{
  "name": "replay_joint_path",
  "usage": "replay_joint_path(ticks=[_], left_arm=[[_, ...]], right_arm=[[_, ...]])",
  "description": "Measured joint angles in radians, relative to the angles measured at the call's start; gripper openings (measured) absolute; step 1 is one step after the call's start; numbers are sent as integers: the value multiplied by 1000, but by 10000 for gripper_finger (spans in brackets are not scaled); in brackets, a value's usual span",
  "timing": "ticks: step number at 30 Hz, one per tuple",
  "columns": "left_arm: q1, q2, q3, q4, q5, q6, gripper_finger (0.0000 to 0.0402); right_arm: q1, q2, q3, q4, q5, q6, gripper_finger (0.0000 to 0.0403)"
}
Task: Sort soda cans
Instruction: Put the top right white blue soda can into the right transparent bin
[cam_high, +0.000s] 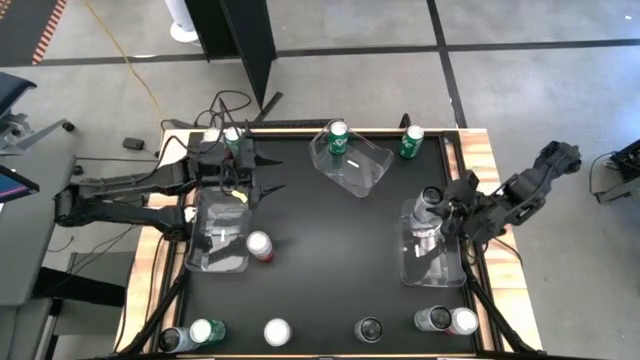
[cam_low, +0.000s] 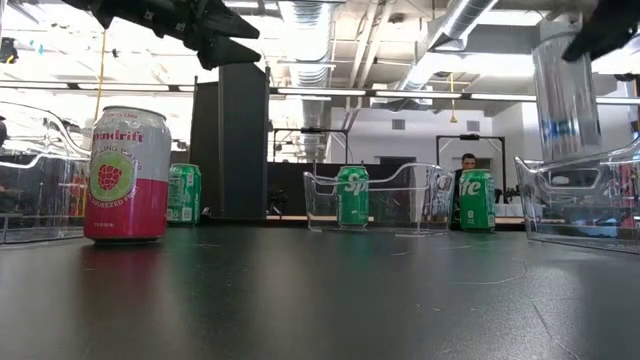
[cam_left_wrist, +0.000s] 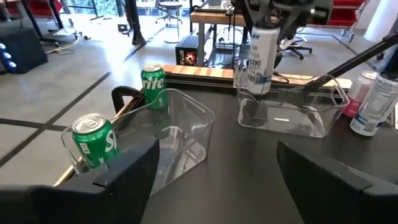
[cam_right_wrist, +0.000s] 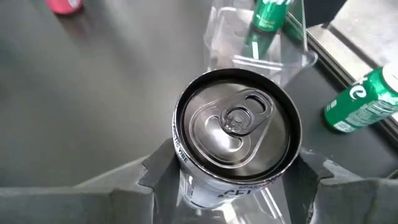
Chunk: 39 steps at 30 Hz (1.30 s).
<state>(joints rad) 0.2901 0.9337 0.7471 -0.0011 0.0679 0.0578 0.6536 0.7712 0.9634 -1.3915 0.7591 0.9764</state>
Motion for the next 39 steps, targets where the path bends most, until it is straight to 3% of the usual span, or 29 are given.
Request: replay_joint_path(ticks=[20, 30, 39], left_arm=[[-209, 0, 0, 61, -277, -66, 308], [-273, 0, 0, 68, -344, -71, 308], [-275, 0, 0, 67, -346, -72, 309]], right_arm=[[5, 1, -265, 190, 62, 102, 210], [-1, 2, -298, 228, 81, 124, 209], [-85, 26, -351, 336, 54, 65, 209]])
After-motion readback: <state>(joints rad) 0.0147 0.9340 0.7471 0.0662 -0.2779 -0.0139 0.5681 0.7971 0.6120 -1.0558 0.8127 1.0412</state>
